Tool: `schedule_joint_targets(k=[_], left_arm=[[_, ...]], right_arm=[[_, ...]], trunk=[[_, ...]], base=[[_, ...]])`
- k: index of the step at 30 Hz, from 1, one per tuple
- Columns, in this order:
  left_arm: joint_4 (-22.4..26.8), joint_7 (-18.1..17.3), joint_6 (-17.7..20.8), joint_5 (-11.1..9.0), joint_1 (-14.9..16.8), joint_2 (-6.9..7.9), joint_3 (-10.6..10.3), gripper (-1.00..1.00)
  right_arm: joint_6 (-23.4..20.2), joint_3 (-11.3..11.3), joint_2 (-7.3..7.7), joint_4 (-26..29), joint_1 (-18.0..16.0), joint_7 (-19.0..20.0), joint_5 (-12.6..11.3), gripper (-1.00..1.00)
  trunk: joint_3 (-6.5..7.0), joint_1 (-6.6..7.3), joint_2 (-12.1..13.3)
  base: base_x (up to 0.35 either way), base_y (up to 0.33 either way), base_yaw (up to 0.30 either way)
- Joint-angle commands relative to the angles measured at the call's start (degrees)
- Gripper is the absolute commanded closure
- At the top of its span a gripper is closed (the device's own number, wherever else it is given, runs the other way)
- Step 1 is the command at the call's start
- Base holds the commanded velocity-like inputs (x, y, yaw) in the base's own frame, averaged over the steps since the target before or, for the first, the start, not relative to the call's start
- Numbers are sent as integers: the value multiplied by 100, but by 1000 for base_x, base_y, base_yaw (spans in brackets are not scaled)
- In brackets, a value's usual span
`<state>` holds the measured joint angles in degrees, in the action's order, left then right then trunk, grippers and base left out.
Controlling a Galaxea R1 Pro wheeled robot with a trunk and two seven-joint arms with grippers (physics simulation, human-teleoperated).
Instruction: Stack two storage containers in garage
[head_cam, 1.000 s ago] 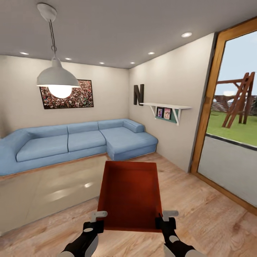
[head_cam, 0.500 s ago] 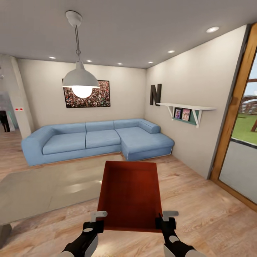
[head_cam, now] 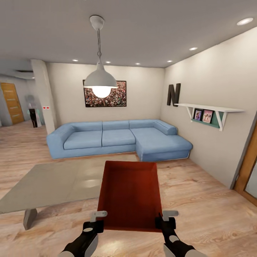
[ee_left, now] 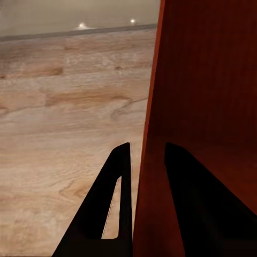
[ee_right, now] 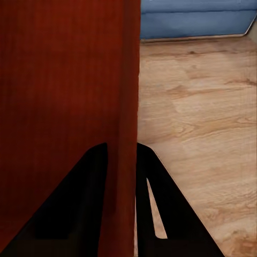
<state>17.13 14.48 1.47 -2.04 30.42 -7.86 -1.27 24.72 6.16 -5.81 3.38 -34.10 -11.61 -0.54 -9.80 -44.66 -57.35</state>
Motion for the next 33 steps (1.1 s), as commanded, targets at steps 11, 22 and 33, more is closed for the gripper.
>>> schedule_joint_targets(k=[11,22,33], left_arm=[[-25,33,20,-139,-1,3,-111,100],[-25,33,20,-141,-1,3,-111,100],[-25,36,20,-143,-1,3,-111,100]], right_arm=[[112,-44,5,172,-9,-25,63,100],[112,-44,6,172,-9,-25,59,100],[112,-44,1,172,-9,-25,58,100]], trunk=[[-9,0,-6],[-9,0,-6],[-9,0,-6]], base=[[0,0,300],[0,0,300],[0,0,300]])
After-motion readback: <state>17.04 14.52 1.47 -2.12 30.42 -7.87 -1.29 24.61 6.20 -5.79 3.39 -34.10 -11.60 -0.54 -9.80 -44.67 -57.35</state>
